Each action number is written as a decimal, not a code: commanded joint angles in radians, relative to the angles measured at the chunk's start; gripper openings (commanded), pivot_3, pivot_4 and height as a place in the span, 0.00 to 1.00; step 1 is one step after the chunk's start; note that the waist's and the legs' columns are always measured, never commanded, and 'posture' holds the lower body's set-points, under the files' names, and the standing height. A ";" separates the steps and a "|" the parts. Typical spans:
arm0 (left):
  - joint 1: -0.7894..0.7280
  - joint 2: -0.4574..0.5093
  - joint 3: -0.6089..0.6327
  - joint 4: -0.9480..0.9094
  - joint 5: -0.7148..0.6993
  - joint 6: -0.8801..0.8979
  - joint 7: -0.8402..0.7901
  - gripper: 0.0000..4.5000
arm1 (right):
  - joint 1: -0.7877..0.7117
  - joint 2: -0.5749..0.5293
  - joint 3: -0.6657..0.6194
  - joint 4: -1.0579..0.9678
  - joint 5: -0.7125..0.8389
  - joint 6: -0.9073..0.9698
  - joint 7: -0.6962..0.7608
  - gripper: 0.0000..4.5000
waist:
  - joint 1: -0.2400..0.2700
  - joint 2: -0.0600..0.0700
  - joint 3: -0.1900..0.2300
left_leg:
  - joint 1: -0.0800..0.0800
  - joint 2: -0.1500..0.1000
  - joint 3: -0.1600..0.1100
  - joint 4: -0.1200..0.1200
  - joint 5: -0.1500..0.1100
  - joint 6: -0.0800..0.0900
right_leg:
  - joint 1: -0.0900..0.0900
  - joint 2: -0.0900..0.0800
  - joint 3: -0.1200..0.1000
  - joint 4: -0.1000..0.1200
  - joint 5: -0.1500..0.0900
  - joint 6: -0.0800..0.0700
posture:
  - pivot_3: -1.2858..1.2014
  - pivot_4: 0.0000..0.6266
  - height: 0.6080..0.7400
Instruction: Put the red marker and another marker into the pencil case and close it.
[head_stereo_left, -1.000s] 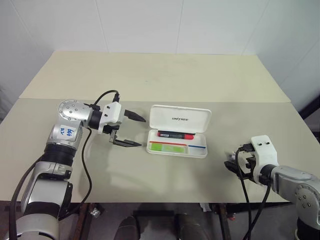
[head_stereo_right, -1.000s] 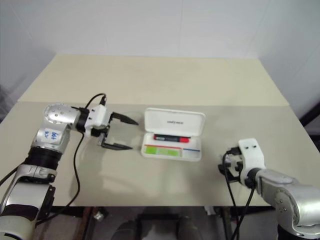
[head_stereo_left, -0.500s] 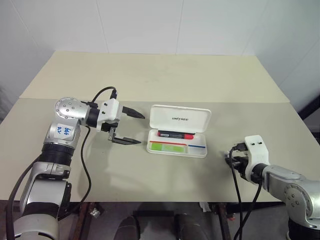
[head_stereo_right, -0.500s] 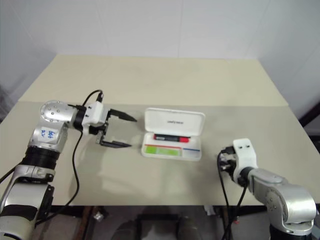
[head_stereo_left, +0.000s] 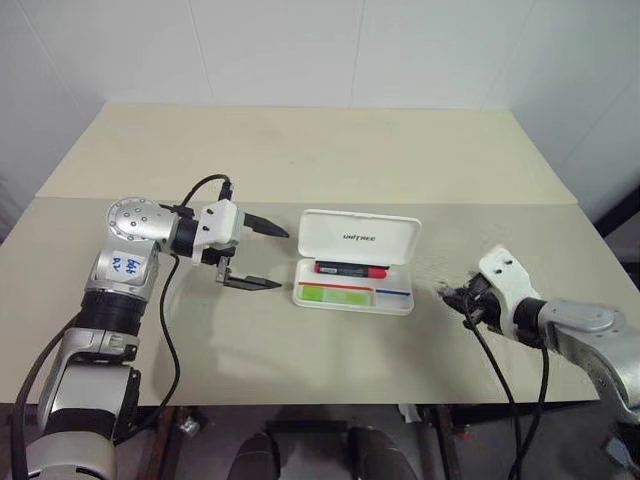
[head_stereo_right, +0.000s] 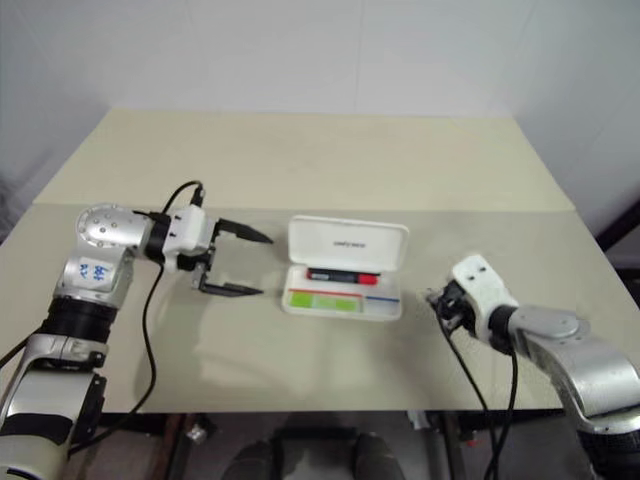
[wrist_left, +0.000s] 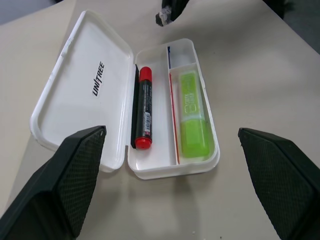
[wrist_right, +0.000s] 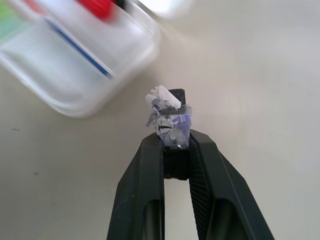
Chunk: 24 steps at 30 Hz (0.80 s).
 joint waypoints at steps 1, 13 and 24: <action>0.017 0.025 0.033 -0.047 -0.019 0.001 0.021 1.00 | -0.118 -0.032 0.088 0.098 -0.051 -0.185 0.175 0.07 | -0.002 0.000 0.000 | 0.000 0.000 0.000 0.000 0.000 0.000 | 0.000 0.000 0.000 0.000 0.000 0.000 | 0.52 0.24 1.00; 0.107 0.077 0.067 -0.170 -0.033 0.060 0.090 1.00 | -0.406 0.108 0.344 0.436 -0.200 -0.491 0.515 0.07 | -0.011 0.001 0.001 | -0.001 0.000 0.000 -0.002 -0.001 -0.001 | -0.002 0.000 0.000 0.001 -0.001 0.000 | 0.52 0.24 1.00; 0.174 0.107 0.089 -0.261 -0.049 0.114 0.134 1.00 | -0.386 0.092 0.313 0.475 -0.220 -0.532 0.604 0.07 | -0.015 0.002 0.001 | 0.000 0.000 0.000 0.001 -0.001 -0.001 | -0.001 0.000 0.000 0.003 -0.001 0.000 | 0.52 0.24 1.00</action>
